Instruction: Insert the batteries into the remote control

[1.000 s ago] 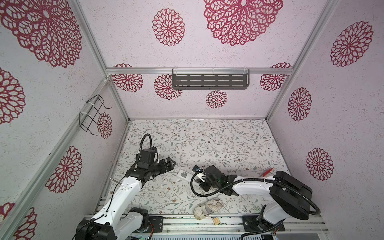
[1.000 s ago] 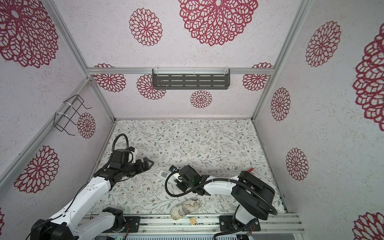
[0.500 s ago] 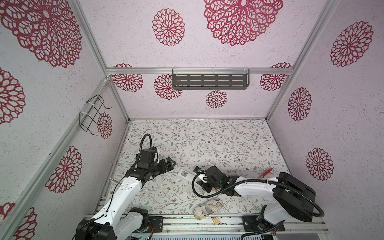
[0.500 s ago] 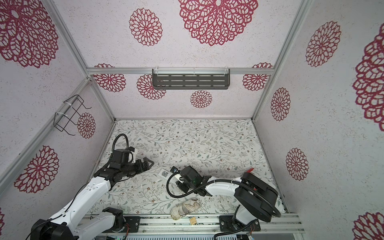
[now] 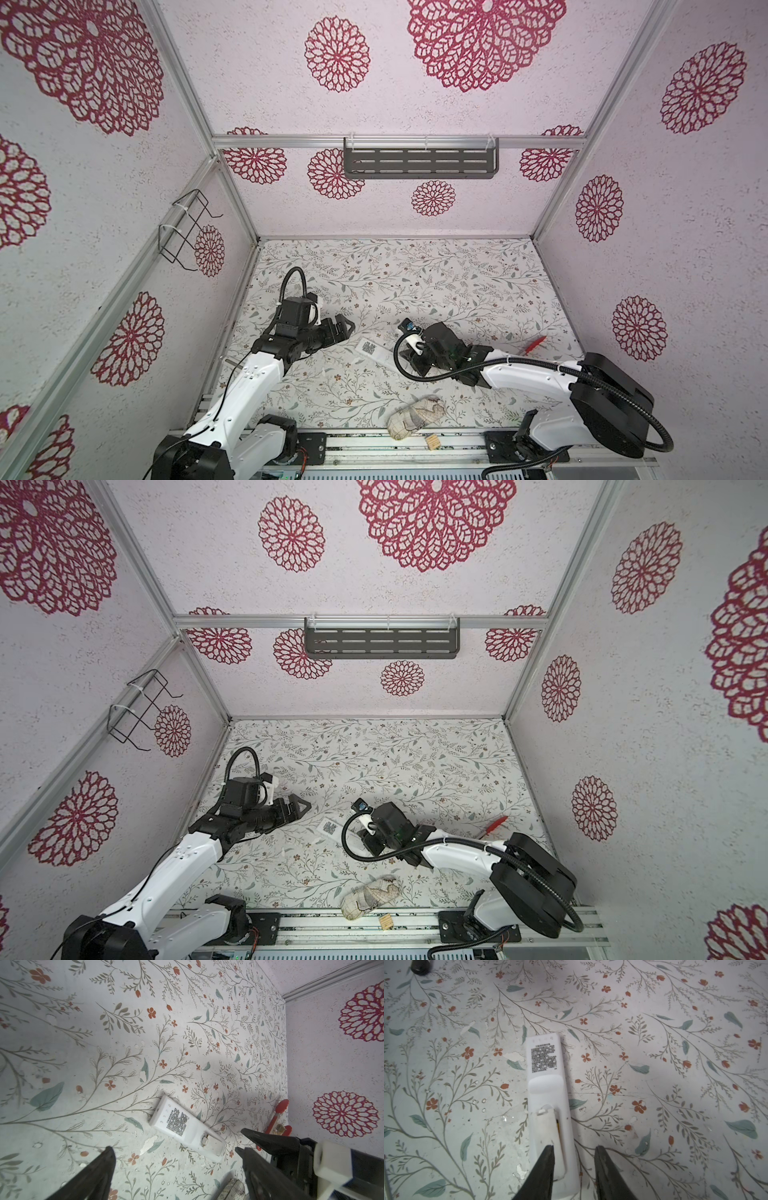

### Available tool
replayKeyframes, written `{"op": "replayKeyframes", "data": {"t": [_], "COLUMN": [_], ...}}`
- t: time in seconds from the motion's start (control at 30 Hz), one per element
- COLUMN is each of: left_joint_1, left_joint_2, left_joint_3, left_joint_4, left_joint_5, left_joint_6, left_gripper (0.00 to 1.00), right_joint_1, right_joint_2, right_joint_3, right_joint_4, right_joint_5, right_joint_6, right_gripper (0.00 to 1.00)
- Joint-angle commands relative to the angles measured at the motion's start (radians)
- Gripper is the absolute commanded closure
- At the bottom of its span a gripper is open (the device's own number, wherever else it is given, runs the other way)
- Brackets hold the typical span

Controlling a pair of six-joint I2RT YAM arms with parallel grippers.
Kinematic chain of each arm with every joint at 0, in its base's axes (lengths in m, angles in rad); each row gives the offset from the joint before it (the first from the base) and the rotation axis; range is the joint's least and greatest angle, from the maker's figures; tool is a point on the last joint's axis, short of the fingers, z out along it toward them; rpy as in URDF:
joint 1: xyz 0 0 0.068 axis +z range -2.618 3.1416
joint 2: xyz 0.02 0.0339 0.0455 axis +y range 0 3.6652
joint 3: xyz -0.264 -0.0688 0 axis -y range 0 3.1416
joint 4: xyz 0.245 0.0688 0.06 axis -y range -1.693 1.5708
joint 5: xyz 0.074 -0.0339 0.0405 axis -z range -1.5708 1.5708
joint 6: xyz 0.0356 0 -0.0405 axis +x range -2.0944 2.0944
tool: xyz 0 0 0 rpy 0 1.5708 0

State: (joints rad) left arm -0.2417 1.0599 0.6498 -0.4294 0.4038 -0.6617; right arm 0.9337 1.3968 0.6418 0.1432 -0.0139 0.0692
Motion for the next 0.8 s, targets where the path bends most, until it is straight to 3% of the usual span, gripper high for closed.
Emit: {"op": "replayKeyframes", "data": {"t": [0.0,0.17,0.5,0.77], "left_joint_1": [-0.056,-0.126,-0.239,-0.302], "left_joint_2": [0.021,0.039,0.153,0.255], "left_joint_3": [-0.004,-0.029,-0.081,-0.084], "left_joint_4": [0.065,0.135,0.358,0.499], "left_joint_5": [0.052,0.065,0.102,0.132], "left_joint_6": [-0.001,-0.030,-0.110,-0.166], "left_gripper": [0.02,0.01,0.13,0.40], "right_joint_1": [-0.012,-0.012,-0.007,-0.010], "right_joint_2": [-0.051,-0.040,0.023,0.009], "right_joint_3": [-0.007,-0.041,-0.051,-0.068], "right_joint_4": [-0.014,0.014,0.082,0.084], "right_joint_5": [-0.027,-0.082,-0.148,-0.063], "right_joint_6": [0.071,0.104,0.142,0.186], "right_gripper": [0.73,0.84,0.87,0.87]}}
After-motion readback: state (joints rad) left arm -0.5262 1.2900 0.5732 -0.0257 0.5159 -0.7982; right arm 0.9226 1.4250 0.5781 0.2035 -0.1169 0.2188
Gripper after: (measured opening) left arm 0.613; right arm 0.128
